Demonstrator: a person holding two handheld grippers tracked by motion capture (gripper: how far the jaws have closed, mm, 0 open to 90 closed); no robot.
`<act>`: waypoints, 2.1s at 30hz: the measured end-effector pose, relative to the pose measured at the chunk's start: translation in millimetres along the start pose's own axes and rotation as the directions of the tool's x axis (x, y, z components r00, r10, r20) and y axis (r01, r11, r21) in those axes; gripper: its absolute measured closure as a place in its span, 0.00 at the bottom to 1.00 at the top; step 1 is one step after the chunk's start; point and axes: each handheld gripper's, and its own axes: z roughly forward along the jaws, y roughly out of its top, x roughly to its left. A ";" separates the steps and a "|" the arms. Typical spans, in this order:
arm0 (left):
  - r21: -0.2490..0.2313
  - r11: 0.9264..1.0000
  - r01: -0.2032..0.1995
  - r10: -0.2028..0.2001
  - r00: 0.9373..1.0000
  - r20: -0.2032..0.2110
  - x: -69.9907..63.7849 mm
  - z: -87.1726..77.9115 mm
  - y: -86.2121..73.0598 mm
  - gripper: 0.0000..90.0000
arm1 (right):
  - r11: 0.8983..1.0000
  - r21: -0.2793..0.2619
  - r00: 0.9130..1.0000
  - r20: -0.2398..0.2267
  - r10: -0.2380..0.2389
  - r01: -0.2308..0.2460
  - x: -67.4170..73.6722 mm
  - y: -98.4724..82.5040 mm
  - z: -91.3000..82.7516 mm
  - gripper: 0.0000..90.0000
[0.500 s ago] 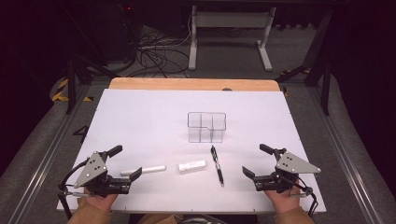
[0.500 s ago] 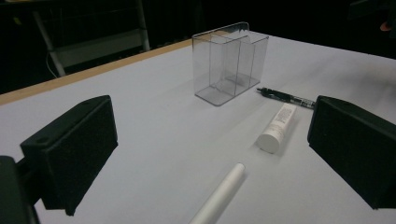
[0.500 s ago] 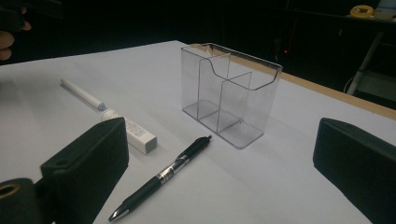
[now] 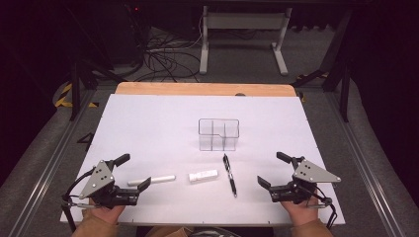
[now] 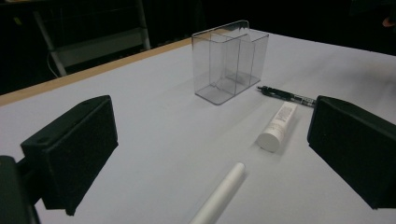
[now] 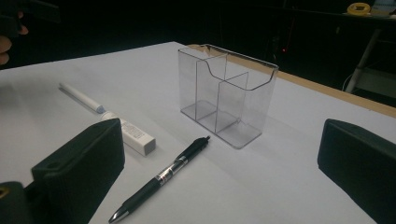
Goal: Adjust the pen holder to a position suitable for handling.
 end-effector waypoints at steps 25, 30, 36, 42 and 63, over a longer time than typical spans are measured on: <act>0.000 1.000 0.004 -0.004 1.000 0.001 -1.7 0.4 1.3 0.03 | 0.999 -0.006 0.999 -0.005 0.037 -0.037 -0.9 7.4 -1.5 0.01; 0.000 1.000 0.004 -0.004 1.000 0.003 -1.8 0.5 1.7 0.03 | 0.999 -0.002 0.999 -0.025 0.041 -0.041 -0.6 11.4 2.4 0.02; 0.002 1.000 0.001 -0.001 1.000 0.003 -1.8 0.4 1.8 0.03 | 0.999 0.015 0.999 -0.039 0.031 -0.031 1.3 18.1 9.0 0.02; 0.007 1.000 0.004 -0.004 1.000 0.004 -2.4 1.1 1.9 0.03 | 1.000 0.024 0.998 -0.054 0.022 -0.020 1.9 25.0 16.7 0.02; 0.006 1.000 0.006 -0.006 1.000 0.009 -2.0 1.9 1.7 0.03 | 0.994 0.019 0.994 0.019 0.109 -0.109 10.1 38.5 35.4 0.04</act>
